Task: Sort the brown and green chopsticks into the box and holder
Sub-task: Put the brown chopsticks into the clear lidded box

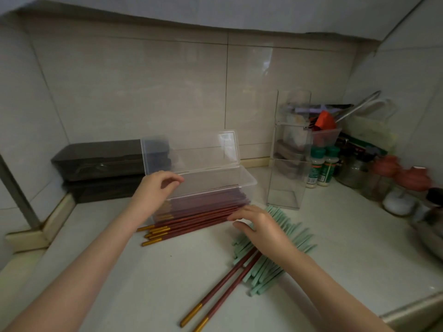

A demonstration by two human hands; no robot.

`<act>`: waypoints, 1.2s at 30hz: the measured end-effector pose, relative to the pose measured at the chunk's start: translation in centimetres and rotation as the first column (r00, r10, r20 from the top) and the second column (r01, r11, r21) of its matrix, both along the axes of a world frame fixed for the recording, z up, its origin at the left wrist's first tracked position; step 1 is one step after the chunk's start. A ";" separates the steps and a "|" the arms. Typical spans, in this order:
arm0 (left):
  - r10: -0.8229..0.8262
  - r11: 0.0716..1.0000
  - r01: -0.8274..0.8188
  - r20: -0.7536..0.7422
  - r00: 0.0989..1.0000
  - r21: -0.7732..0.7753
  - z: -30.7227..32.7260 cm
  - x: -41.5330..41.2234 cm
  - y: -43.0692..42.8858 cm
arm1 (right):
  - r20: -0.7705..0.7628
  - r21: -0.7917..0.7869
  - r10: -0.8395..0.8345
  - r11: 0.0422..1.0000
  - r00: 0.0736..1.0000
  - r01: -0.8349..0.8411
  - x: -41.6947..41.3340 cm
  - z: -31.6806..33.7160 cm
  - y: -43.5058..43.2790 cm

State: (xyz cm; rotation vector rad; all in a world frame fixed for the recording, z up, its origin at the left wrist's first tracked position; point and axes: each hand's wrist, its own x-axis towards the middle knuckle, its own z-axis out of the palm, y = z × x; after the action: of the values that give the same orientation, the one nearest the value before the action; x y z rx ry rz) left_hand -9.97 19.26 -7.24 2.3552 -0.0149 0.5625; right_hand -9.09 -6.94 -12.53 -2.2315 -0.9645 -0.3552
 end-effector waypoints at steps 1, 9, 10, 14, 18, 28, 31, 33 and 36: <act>0.000 1.000 0.003 0.100 0.995 -0.026 -0.4 -0.9 -0.4 | -0.002 -0.034 -0.001 0.999 1.000 0.001 0.3 0.0 0.4; -0.187 0.946 0.085 0.313 0.931 0.313 -4.4 -8.4 -1.9 | -0.014 -0.301 0.034 0.953 0.999 -0.036 3.0 0.0 4.2; -0.203 0.946 0.111 0.290 0.935 0.305 -4.5 -8.6 -2.1 | -0.007 -0.329 0.039 0.944 0.999 -0.039 3.1 0.0 4.4; -0.129 0.980 0.098 0.183 0.975 0.174 -5.8 -8.0 -1.7 | 0.021 -0.349 0.041 0.937 0.999 -0.031 3.1 -0.4 4.6; -0.012 0.994 0.001 0.109 0.994 0.106 -7.5 -7.0 -0.1 | 0.062 -0.320 0.037 0.947 0.997 -0.015 2.8 0.0 3.7; -0.029 0.986 0.026 0.012 1.000 0.167 -8.0 -6.4 0.5 | 0.077 -0.121 -0.086 0.988 0.993 0.095 2.7 7.3 -0.8; -0.030 0.986 0.030 -0.002 1.000 0.163 -8.0 -6.7 0.1 | 0.122 -0.009 -0.143 0.989 0.982 0.145 3.8 8.9 0.1; -0.048 0.988 0.049 -0.006 0.999 0.146 -7.9 -7.0 -0.2 | 0.116 -0.025 -0.165 0.985 0.980 0.169 4.8 9.2 1.6; -0.071 0.990 0.076 -0.046 0.996 0.117 -7.8 -7.3 -0.6 | 0.045 -0.087 -0.157 0.983 0.987 0.160 6.1 8.5 4.0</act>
State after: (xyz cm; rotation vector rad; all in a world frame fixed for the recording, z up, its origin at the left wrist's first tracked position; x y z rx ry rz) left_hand -17.24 18.69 -15.00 2.4703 -0.1189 0.4885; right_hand -2.96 -2.98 -4.01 -2.3994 -0.8395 -0.4342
